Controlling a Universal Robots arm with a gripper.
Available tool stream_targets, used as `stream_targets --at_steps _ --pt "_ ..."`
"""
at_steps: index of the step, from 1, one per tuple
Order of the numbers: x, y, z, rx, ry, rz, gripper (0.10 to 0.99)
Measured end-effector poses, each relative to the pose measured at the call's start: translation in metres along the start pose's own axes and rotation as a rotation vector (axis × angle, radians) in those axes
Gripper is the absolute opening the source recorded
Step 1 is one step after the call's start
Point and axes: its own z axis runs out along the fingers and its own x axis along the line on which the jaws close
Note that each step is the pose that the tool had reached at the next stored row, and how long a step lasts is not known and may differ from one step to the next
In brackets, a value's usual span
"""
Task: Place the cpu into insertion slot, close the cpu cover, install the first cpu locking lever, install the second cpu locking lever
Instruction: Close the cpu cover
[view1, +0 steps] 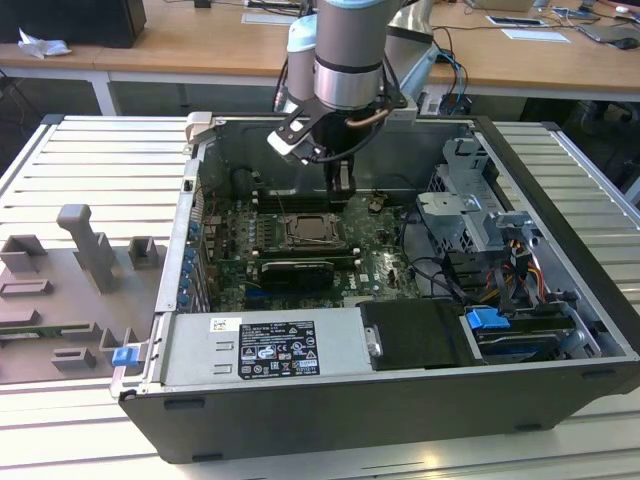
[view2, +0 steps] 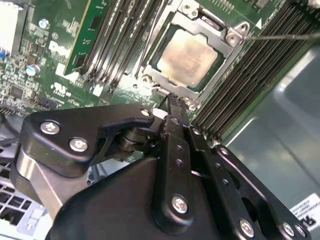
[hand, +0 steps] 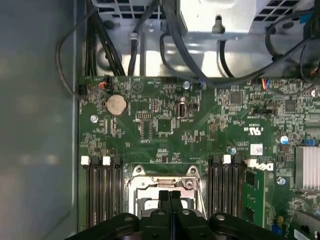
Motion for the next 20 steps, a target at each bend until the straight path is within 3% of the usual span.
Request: stream_targets --at_steps 5,8,13,16,20 --pt "0.0002 -0.0099 0.0026 0.000 0.0000 0.000 0.106" --pt "0.0002 -0.0210 0.0114 0.000 -0.0001 -0.003 0.106" --pt "0.0003 -0.0307 0.0195 0.000 0.0055 -0.026 0.106" --pt "0.0004 -0.0427 0.0242 0.000 0.0059 -0.028 0.106" --pt "0.0004 -0.0457 0.0311 0.000 0.0058 -0.028 0.106"
